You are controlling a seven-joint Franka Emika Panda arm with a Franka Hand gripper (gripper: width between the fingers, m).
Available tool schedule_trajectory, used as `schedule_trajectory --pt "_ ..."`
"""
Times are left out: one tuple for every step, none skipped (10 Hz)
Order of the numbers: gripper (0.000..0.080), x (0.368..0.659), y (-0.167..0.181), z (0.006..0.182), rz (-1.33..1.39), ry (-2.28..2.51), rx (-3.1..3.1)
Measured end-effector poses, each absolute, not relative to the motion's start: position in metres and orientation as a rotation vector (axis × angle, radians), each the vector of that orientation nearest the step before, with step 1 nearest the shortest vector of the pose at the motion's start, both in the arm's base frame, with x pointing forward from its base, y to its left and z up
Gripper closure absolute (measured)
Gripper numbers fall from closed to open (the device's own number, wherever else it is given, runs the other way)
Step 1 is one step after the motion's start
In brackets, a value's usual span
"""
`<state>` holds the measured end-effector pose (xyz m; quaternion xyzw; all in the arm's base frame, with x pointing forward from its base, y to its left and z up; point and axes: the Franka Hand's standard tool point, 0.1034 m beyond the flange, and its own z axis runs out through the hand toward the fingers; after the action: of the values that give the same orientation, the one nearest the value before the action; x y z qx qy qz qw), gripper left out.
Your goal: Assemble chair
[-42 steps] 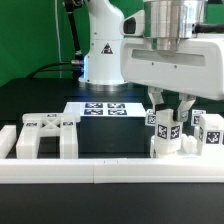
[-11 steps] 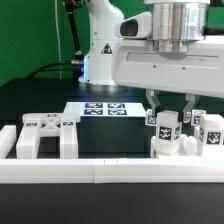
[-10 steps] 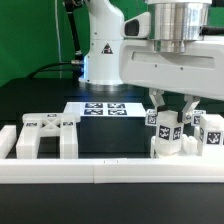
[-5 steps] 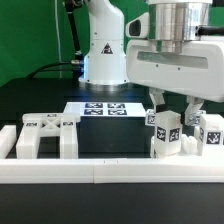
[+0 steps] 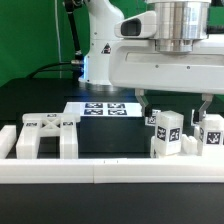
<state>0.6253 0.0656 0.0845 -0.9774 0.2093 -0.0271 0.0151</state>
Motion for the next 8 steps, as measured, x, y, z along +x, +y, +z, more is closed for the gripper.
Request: schedule_trajectory --pt "0.015 0.6253 0.0628 0.0841 -0.086 0.465 -3.079" --pt "0.015 0.625 0.063 0.0837 -0.087 0.397 -3.09" --pt "0.015 0.6248 0.0622 0.0835 -0.087 0.278 -3.106" --pt "0.015 0.6251 0.0598 0.0835 -0.09 0.08 -3.123" --pt "0.015 0.6251 0.0592 0.0834 -0.09 0.027 -3.126" --pt "0.015 0.6251 0.0589 0.0833 -0.091 -0.106 -3.129" --pt "0.015 0.6251 0.0591 0.0833 -0.091 -0.164 -3.128" --pt "0.015 0.6255 0.0588 0.0837 -0.092 -0.304 -3.124"
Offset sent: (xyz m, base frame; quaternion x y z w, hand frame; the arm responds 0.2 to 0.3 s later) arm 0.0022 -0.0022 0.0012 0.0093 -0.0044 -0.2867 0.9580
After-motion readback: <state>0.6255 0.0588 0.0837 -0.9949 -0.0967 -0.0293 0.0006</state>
